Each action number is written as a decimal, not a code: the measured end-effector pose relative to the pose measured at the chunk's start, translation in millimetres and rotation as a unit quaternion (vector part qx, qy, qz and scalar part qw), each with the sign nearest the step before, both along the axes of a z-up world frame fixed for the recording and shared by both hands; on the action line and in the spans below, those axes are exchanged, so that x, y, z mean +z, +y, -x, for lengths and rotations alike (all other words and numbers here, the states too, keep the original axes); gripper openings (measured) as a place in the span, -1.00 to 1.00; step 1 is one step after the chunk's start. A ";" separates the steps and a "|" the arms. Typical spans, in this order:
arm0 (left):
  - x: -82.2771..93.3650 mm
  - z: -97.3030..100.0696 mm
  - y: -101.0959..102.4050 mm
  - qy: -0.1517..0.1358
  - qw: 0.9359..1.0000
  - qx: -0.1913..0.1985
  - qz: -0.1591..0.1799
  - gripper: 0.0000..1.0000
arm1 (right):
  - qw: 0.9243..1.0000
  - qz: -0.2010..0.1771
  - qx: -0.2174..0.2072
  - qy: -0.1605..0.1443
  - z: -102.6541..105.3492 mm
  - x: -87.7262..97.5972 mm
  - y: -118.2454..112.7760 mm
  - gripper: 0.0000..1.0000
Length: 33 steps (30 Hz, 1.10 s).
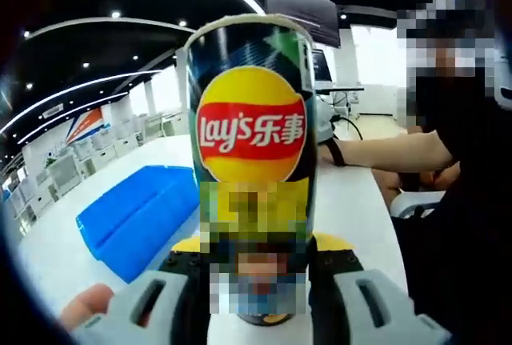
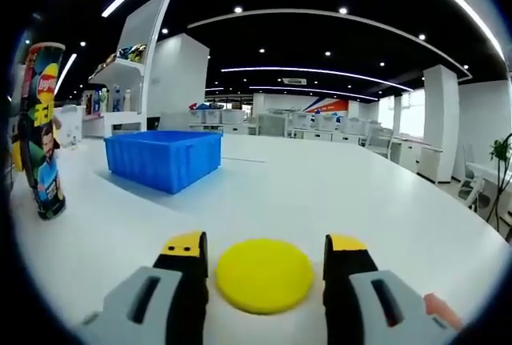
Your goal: Open the lid of the chip container on the table, take out the chips, place them into the box in front of the container, and close the lid
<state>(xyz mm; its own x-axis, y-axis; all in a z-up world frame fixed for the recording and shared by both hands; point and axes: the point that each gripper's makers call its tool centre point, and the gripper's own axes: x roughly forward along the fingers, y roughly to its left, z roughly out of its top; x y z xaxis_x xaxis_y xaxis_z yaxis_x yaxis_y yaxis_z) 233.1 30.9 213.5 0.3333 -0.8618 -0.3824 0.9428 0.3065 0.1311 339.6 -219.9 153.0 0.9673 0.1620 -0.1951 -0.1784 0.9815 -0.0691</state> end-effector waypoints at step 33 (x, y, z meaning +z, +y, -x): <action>-6.2 16.2 14.9 0.012 0.992 -0.055 -0.112 -0.08 | 0.942 -0.209 0.253 -0.072 64.0 152.4 128.5 -0.35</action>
